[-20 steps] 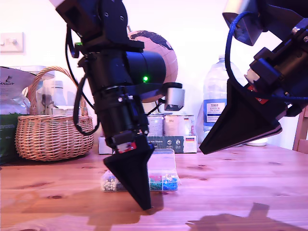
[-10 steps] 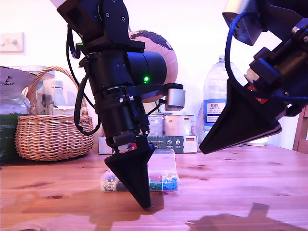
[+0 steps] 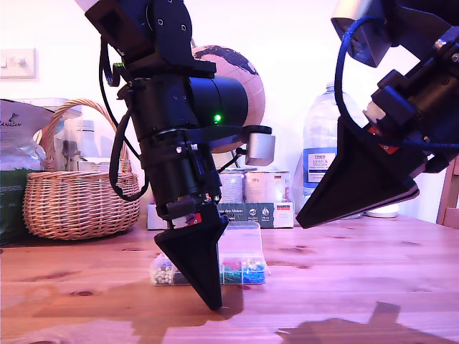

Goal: Sort the loose pins on the table into their correct compartments

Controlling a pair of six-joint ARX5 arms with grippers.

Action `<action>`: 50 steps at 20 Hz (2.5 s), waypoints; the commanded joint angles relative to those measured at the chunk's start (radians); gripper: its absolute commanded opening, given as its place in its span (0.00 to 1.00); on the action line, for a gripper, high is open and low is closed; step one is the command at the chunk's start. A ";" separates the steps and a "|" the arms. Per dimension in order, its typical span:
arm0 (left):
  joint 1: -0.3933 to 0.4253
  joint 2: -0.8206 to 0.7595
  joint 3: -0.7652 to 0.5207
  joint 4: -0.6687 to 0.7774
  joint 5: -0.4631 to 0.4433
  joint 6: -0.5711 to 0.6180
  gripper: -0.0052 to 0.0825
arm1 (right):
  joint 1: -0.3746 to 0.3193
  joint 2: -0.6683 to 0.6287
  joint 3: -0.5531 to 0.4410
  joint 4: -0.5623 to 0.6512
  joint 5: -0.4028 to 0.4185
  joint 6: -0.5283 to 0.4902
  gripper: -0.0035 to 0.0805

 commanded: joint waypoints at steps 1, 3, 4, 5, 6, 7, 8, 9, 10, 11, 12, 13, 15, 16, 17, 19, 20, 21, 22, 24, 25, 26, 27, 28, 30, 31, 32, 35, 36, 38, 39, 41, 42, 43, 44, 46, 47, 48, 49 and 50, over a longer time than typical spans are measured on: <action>-0.007 0.051 -0.015 -0.024 -0.001 0.004 0.03 | -0.002 -0.001 0.017 0.007 -0.001 0.000 0.03; -0.007 0.051 0.006 -0.063 -0.001 0.003 0.03 | -0.002 -0.001 0.018 0.007 -0.001 0.000 0.03; -0.007 0.051 0.021 -0.082 -0.001 -0.003 0.03 | -0.002 -0.001 0.019 0.006 -0.001 0.000 0.03; -0.007 0.051 0.033 -0.097 0.000 -0.004 0.03 | -0.002 -0.001 0.020 0.006 -0.001 0.000 0.03; -0.007 0.050 0.043 -0.110 -0.001 -0.005 0.03 | -0.002 -0.001 0.020 0.006 -0.001 0.000 0.03; -0.007 0.050 0.053 -0.124 -0.001 -0.007 0.03 | -0.002 -0.001 0.020 0.006 -0.001 0.000 0.03; -0.007 0.049 0.063 -0.135 -0.001 -0.025 0.03 | -0.002 -0.001 0.020 0.006 -0.001 0.000 0.03; -0.006 0.049 0.073 -0.143 -0.001 -0.032 0.03 | -0.002 -0.001 0.021 0.006 -0.001 0.000 0.03; -0.006 0.049 0.083 -0.150 -0.001 -0.040 0.03 | -0.002 -0.001 0.021 0.006 -0.001 0.000 0.03; -0.006 0.049 0.092 -0.158 -0.001 -0.043 0.03 | -0.002 -0.001 0.021 0.006 -0.001 0.000 0.03; -0.006 0.049 0.102 -0.165 -0.001 -0.049 0.03 | -0.002 -0.001 0.021 0.006 -0.001 0.001 0.03; -0.006 0.048 0.110 -0.172 -0.002 -0.050 0.03 | -0.002 -0.001 0.021 0.006 -0.001 0.001 0.03; 0.000 0.042 0.119 -0.175 -0.006 -0.056 0.03 | -0.002 -0.001 0.021 0.006 -0.001 0.002 0.03; 0.005 0.034 0.121 -0.175 -0.014 -0.058 0.03 | -0.002 -0.001 0.021 0.006 -0.001 0.006 0.03; 0.010 0.029 0.121 -0.173 -0.022 -0.060 0.03 | -0.001 -0.001 0.021 0.010 -0.001 0.036 0.03; 0.029 0.017 0.122 -0.170 -0.039 -0.074 0.03 | 0.000 -0.001 0.021 0.042 0.000 0.123 0.03; 0.041 0.016 0.123 -0.167 -0.043 -0.080 0.03 | 0.000 -0.001 0.021 0.058 0.000 0.138 0.03; 0.054 0.011 0.123 -0.167 -0.043 -0.083 0.03 | 0.000 -0.001 0.021 0.068 0.000 0.138 0.03; 0.065 0.010 0.124 -0.166 -0.043 -0.083 0.03 | 0.000 -0.001 0.021 0.074 0.000 0.139 0.03; 0.085 0.003 0.128 -0.168 -0.047 -0.083 0.03 | 0.000 0.000 0.021 0.089 0.000 0.139 0.03; 0.092 0.000 0.131 -0.166 -0.047 -0.082 0.03 | 0.000 -0.001 0.021 0.098 0.000 0.138 0.03; 0.099 -0.006 0.132 -0.161 -0.047 -0.082 0.03 | 0.000 0.000 0.021 0.114 0.000 0.138 0.03; 0.104 -0.011 0.133 -0.155 -0.047 -0.082 0.03 | 0.000 0.000 0.021 0.127 0.001 0.138 0.03; 0.111 -0.016 0.133 -0.147 -0.047 -0.082 0.03 | 0.000 0.000 0.021 0.134 0.001 0.138 0.03; 0.120 -0.017 0.135 -0.126 -0.047 -0.082 0.03 | 0.000 0.000 0.021 0.140 0.005 0.138 0.03; 0.124 -0.017 0.136 -0.117 -0.047 -0.082 0.03 | 0.000 0.000 0.021 0.142 0.012 0.138 0.03; 0.128 -0.017 0.136 -0.108 -0.047 -0.082 0.03 | 0.000 0.001 0.021 0.141 0.022 0.139 0.03; 0.140 -0.017 0.151 -0.106 -0.048 -0.081 0.03 | 0.000 0.034 0.021 0.142 0.026 0.143 0.03; 0.146 -0.017 0.156 -0.101 -0.048 -0.081 0.03 | 0.000 0.048 0.021 0.143 0.026 0.143 0.03; 0.159 -0.017 0.158 -0.082 -0.050 -0.077 0.03 | 0.000 0.072 0.021 0.164 0.025 0.151 0.03; 0.167 -0.017 0.158 -0.075 -0.051 -0.077 0.03 | 0.000 0.083 0.021 0.173 0.025 0.158 0.03; 0.177 -0.016 0.158 -0.067 -0.051 -0.074 0.03 | 0.000 0.095 0.021 0.184 0.025 0.161 0.03; 0.182 -0.016 0.158 -0.067 -0.051 -0.074 0.03 | 0.000 0.096 0.021 0.187 0.025 0.161 0.03; 0.185 -0.016 0.158 -0.073 -0.051 -0.074 0.03 | 0.000 0.096 0.021 0.194 0.025 0.161 0.03; 0.187 -0.016 0.158 -0.077 -0.050 -0.073 0.03 | 0.000 0.096 0.021 0.200 0.023 0.161 0.03; 0.187 -0.016 0.158 -0.076 -0.037 -0.072 0.03 | 0.000 0.096 0.021 0.209 0.023 0.161 0.03; 0.187 -0.016 0.158 -0.077 -0.027 -0.072 0.03 | 0.000 0.096 0.021 0.212 0.023 0.161 0.03; 0.187 -0.016 0.158 -0.079 -0.022 -0.073 0.03 | 0.000 0.096 0.021 0.214 0.023 0.161 0.03; 0.187 -0.015 0.158 -0.078 -0.012 -0.072 0.03 | 0.000 0.096 0.021 0.214 0.023 0.161 0.03; 0.183 -0.015 0.158 -0.080 -0.005 -0.072 0.03 | 0.000 0.096 0.021 0.215 0.024 0.161 0.03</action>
